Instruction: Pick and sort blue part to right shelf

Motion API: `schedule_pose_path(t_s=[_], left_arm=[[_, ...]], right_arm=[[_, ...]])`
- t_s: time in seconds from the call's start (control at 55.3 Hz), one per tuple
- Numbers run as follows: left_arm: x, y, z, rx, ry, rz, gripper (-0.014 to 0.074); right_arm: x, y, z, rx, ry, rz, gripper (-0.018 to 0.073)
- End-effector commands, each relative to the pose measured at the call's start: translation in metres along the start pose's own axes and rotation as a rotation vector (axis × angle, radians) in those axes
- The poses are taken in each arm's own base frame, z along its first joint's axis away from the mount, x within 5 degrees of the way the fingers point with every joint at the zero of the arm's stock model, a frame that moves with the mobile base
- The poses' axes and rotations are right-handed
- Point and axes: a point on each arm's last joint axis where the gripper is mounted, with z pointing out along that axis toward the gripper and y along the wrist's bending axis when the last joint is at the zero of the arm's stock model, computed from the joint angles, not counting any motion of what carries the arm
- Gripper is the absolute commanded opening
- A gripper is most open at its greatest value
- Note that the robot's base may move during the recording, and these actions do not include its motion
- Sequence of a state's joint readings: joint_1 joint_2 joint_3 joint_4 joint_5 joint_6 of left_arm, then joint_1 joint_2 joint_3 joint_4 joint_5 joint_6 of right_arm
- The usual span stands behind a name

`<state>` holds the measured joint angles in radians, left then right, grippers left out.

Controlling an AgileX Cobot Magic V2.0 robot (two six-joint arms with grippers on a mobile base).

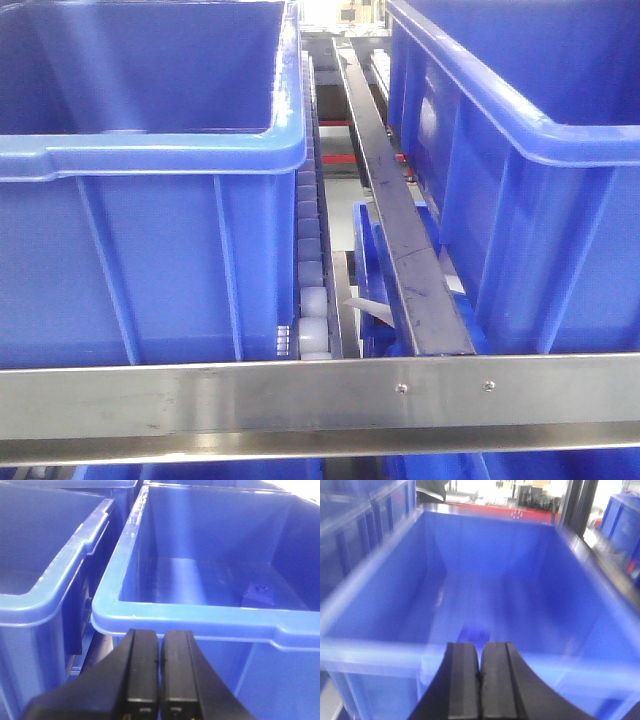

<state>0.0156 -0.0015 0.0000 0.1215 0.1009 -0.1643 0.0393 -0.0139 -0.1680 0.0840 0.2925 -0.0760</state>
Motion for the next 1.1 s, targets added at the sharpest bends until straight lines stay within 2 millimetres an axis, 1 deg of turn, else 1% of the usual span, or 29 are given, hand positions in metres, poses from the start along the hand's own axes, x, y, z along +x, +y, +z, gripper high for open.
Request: schedule_pose_path(t_s=[0.0, 0.181, 0.199, 0.271, 1.085], left_arm=[[0.002, -0.001, -0.001, 0.015, -0.083, -0.012, 0.0124], [0.002, -0.001, -0.001, 0.015, -0.083, -0.012, 0.0124], [0.002, -0.001, -0.001, 0.015, -0.083, -0.012, 0.0124], [0.002, -0.001, -0.001, 0.015, -0.083, -0.012, 0.0124], [0.002, -0.001, -0.001, 0.015, -0.083, -0.012, 0.0124]], right_arm=[[0.001, -0.002, 0.003, 0.016, -0.143, 0.059, 0.0088], [0.033, -0.003, 0.012, 0.025, -0.154, 0.13, 0.0088], [0.035, -0.003, 0.012, 0.024, -0.132, 0.131, 0.0088], [0.036, -0.003, 0.012, 0.023, -0.112, 0.13, 0.0088], [0.036, -0.003, 0.012, 0.023, -0.113, 0.13, 0.0088]])
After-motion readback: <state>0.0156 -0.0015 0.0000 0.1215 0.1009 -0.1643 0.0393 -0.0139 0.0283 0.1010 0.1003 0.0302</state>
